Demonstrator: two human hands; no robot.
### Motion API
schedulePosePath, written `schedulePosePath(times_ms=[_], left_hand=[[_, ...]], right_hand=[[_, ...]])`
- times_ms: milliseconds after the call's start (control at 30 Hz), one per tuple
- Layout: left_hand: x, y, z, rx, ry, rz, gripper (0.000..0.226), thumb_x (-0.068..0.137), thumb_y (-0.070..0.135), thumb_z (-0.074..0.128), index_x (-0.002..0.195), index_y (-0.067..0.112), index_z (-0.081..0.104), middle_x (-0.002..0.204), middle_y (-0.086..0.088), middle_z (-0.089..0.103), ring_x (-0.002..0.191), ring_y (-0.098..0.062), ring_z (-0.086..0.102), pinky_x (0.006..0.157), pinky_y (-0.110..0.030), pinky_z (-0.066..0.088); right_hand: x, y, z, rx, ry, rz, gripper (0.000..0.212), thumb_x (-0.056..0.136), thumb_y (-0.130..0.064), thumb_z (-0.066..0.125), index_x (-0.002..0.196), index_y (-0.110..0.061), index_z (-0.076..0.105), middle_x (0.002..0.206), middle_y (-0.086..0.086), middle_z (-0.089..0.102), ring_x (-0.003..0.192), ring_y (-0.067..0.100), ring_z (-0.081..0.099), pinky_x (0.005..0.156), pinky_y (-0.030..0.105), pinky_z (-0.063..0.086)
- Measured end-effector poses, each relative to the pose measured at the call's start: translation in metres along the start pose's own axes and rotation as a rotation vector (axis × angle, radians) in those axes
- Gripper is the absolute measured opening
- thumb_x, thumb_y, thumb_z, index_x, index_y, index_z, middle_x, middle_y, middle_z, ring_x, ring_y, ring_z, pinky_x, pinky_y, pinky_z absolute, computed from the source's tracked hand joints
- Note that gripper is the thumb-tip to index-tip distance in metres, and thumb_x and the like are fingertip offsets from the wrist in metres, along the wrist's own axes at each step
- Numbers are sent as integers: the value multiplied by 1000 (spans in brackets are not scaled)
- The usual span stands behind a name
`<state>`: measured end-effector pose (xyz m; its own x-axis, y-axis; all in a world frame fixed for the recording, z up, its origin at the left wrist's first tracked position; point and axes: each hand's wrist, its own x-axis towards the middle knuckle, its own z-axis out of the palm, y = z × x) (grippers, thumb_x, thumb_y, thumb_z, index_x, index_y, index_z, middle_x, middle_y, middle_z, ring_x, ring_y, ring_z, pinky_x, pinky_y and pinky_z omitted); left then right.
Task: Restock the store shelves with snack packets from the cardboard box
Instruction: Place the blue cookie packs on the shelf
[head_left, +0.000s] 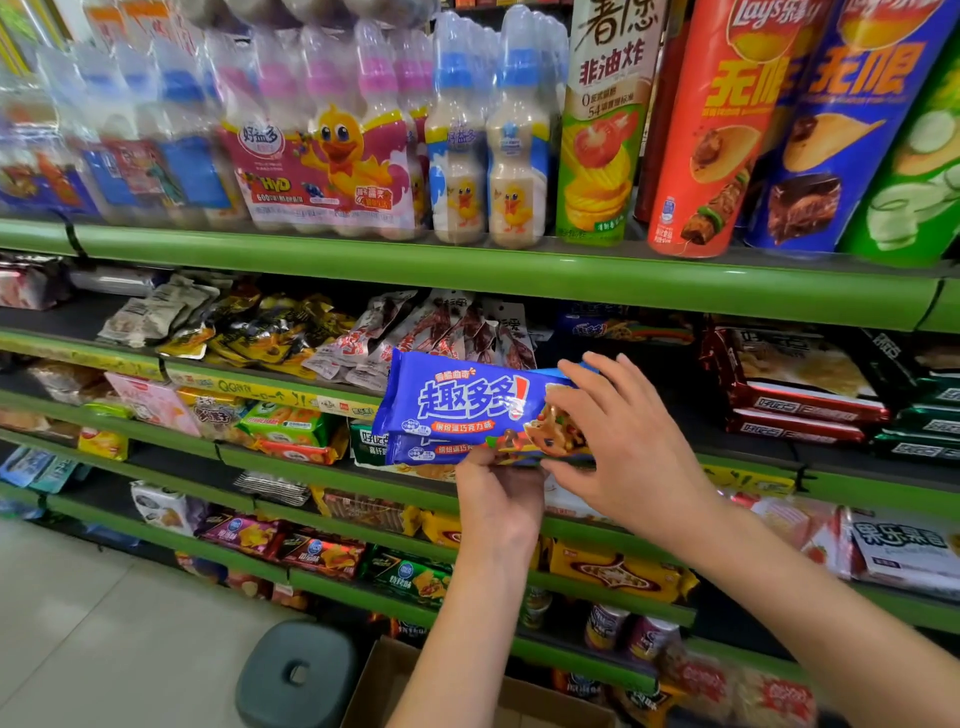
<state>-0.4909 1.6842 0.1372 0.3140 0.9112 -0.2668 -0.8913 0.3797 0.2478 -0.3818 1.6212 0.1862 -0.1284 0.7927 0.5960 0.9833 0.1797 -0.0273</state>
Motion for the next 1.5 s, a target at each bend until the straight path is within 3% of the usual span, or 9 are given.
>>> schedulePosePath(times_ms=[200,433,567,633,733,900,1100,1367,1500], left_hand=[[-1,1,-4,17,6,23,18,99,15,42,111,8,54,89,-10,77,82,-21,77,63,-33,62],[0,14,-11,208,-30,76,21,82,8,57,102,11,60,92,-9,76,83,-24,75,76,-41,57],[4,36,-12,218,22,64,24,69,0,53,53,15,63,69,-8,65,69,-27,67,74,-45,51],[4,46,-15,195,48,93,38,75,-5,51,45,17,55,64,-6,60,73,-29,61,81,-48,46],[-3,55,-15,194,19,106,14,68,-2,54,63,11,56,76,-10,66,82,-31,63,90,-49,45],[-8,63,-16,176,32,157,26,83,-7,47,103,9,51,108,-13,64,103,-33,63,104,-51,43],[-13,71,-16,167,37,202,36,88,-5,44,118,13,44,132,-14,58,126,-35,58,111,-56,39],[-24,76,-7,168,17,236,42,90,-4,42,128,13,45,150,-16,50,132,-34,55,111,-54,40],[-27,80,-5,177,1,251,40,91,-2,40,128,13,47,149,-14,52,130,-32,57,108,-53,43]], right_hand=[[-1,-11,3,15,10,-2,62,67,-29,90,117,-8,60,132,18,62,128,42,52,108,59,42],[4,-9,3,-74,-47,60,69,57,-24,88,120,-16,62,122,15,63,102,40,62,78,49,50],[18,29,-1,-33,-181,183,69,67,-19,78,132,-21,55,133,11,53,111,39,53,87,49,46],[28,54,5,12,-273,286,70,74,-17,72,140,-26,47,139,8,47,117,37,48,96,49,44],[45,89,22,66,-342,430,70,79,-11,68,142,-29,44,141,7,45,122,39,48,100,46,44],[68,134,58,2,-475,599,61,86,-19,65,140,-33,39,141,7,46,124,34,50,93,37,44],[76,159,87,-57,-625,646,73,87,-37,67,150,-29,31,158,7,32,141,34,36,114,50,33],[80,160,100,-142,-570,605,51,96,-23,52,146,-25,42,158,9,33,142,35,35,114,48,35],[70,163,107,-98,-552,529,60,98,-11,39,155,-26,31,165,12,20,149,37,22,119,46,23]])
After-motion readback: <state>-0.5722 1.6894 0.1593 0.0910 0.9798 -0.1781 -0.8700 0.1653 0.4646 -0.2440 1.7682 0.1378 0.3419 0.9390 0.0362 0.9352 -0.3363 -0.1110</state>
